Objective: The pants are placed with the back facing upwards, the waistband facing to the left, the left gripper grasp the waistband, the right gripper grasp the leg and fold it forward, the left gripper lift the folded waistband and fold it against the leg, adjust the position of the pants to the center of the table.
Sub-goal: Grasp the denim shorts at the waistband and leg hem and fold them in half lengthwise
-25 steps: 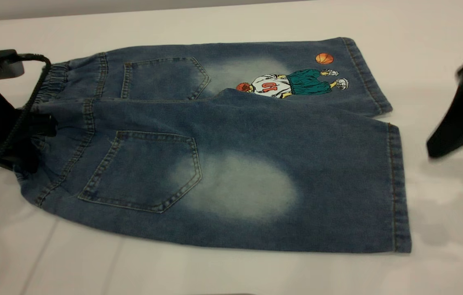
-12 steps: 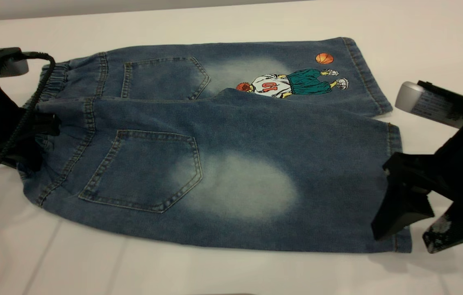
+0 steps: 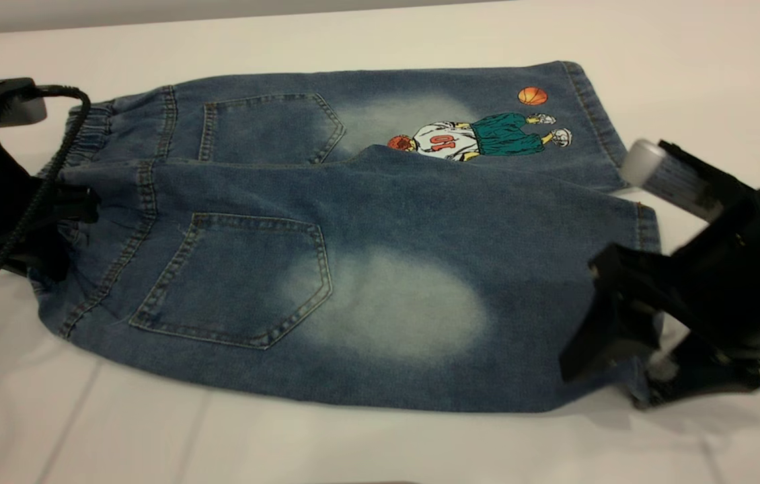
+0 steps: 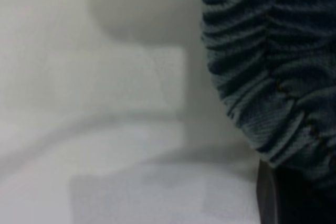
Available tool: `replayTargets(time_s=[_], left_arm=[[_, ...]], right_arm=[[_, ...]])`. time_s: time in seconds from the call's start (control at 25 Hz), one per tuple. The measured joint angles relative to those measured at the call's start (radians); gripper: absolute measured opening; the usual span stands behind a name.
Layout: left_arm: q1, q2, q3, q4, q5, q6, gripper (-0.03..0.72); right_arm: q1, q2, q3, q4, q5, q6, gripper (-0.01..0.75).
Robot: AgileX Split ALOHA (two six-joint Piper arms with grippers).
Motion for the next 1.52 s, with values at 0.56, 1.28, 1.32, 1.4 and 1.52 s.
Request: replayTargets(time_s=[0.56, 1.28, 1.32, 1.4, 1.52], left_arm=[[0.0, -0.01, -0.005, 0.0, 0.049, 0.0, 0.075], [0.139, -0.126, -0.404, -0.424, 0.677, 0.188, 0.075], [0.152, -0.111, -0.418, -0.456, 0.666, 0.189, 0.075], [0.167, -0.074, -0.438, -0.518, 0.627, 0.191, 0.075], [0.17, -0.012, -0.454, -0.638, 0.532, 0.191, 0.075]], right_arm=[[0.0, -0.002, -0.01, 0.111, 0.045, -0.079, 0.026], [-0.177, -0.061, -0.39, 0.129, 0.261, 0.232, 0.026], [-0.184, -0.036, -0.424, 0.135, 0.261, 0.257, 0.026], [-0.194, 0.035, -0.49, 0.152, 0.26, 0.292, 0.026], [-0.203, 0.134, -0.603, 0.169, 0.25, 0.343, 0.026]])
